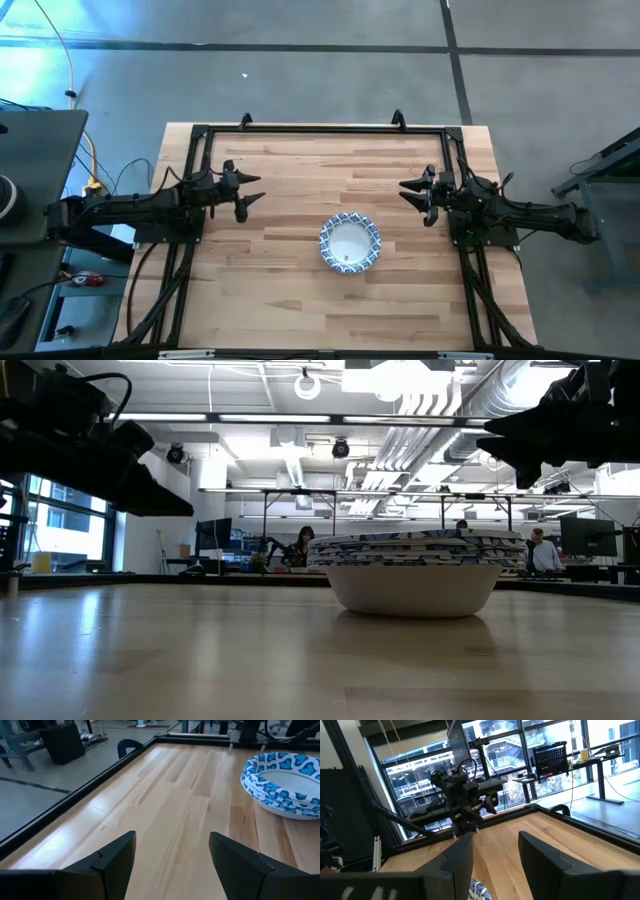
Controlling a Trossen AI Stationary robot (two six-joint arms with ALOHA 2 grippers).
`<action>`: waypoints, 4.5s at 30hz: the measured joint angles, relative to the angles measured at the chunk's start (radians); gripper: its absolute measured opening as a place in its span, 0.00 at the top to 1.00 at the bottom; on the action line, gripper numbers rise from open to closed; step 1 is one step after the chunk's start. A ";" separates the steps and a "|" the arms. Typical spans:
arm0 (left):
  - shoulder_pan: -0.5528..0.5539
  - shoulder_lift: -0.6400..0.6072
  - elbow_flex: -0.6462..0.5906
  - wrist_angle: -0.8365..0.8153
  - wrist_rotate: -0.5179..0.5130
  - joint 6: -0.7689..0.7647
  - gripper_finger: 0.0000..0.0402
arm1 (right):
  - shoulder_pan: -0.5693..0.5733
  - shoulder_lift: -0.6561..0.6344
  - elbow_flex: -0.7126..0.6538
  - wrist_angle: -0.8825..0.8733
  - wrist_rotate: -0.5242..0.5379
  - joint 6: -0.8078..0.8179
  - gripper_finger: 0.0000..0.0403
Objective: Nest bowls inside each other
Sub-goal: Return to Home Position
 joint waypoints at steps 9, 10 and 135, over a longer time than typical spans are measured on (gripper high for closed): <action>0.000 -0.007 -0.002 -0.037 -0.051 0.000 0.40 | 0.000 0.000 0.000 -0.001 0.000 0.000 0.64; -0.001 -0.007 -0.002 -0.040 -0.078 -0.002 0.40 | 0.000 0.000 0.000 -0.002 0.000 0.001 0.64; -0.169 -0.388 -0.008 -0.035 0.131 -0.123 0.40 | -0.002 0.000 0.000 0.011 -0.209 -0.236 0.71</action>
